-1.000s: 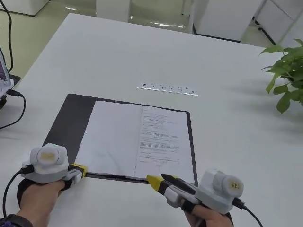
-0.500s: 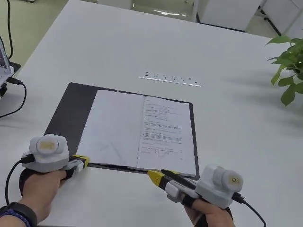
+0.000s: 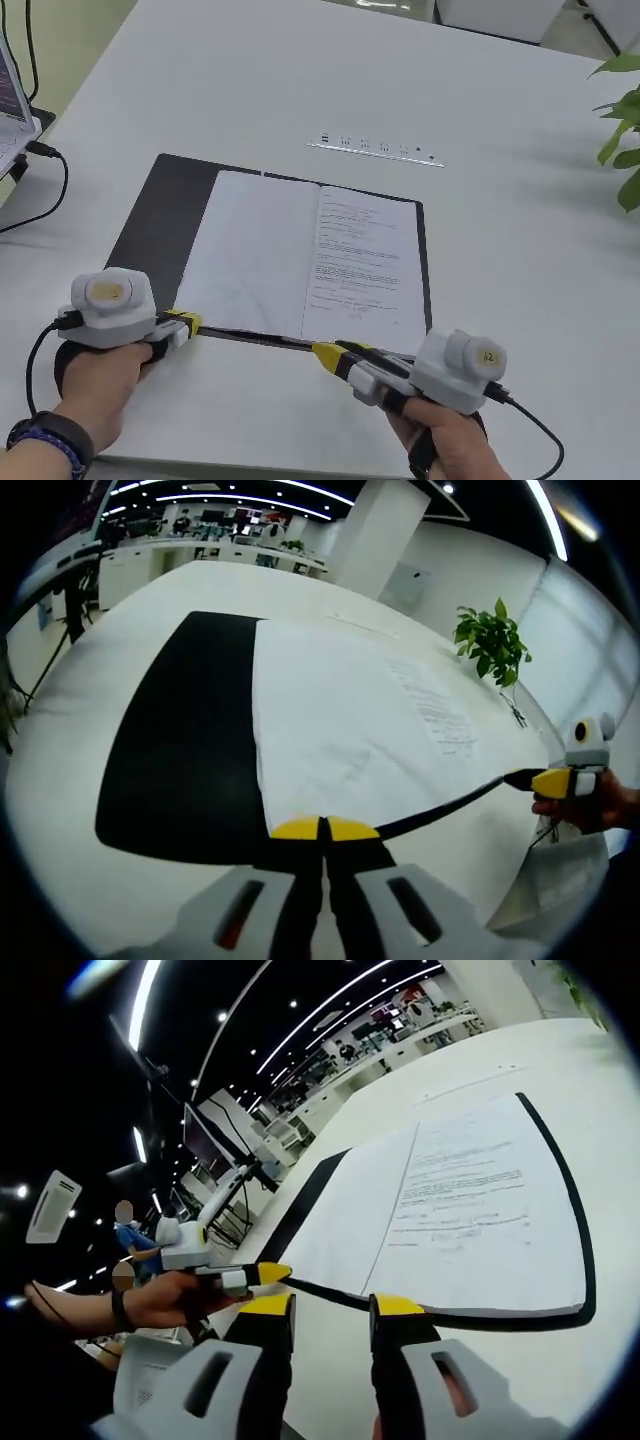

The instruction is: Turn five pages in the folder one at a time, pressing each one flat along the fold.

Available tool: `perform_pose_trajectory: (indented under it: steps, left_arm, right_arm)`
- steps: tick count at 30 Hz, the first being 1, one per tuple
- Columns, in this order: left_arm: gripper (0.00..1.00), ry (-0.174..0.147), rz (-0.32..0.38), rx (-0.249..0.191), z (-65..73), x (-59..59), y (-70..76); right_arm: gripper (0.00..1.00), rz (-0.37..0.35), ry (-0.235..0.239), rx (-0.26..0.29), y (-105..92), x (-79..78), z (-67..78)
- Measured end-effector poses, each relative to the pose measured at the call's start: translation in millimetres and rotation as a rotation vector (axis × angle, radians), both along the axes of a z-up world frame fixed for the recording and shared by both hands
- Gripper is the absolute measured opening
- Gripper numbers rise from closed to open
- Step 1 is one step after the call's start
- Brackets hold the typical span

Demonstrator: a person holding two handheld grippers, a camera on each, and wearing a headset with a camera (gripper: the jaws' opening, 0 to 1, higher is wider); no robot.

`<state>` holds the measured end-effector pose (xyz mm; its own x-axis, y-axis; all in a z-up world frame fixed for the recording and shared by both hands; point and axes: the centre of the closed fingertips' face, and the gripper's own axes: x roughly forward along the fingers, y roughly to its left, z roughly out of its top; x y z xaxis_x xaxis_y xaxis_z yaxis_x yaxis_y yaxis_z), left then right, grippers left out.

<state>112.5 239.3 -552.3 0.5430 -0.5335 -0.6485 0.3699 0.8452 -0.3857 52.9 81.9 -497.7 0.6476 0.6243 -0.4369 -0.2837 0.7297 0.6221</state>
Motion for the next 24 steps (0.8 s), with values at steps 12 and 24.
perform_pose_trajectory:
  steps: [12,24]
  left_arm:
    - [0.0,0.01,0.002,0.001,3.8,-1.8,-1.7]
    - [0.0,0.022,0.006,0.003,3.1,-0.6,-1.2]
  right_arm:
    - [0.22,0.045,-0.005,0.032,26.1,47.4,-6.8]
    - [0.14,0.024,0.01,0.065,29.5,82.9,-18.2]
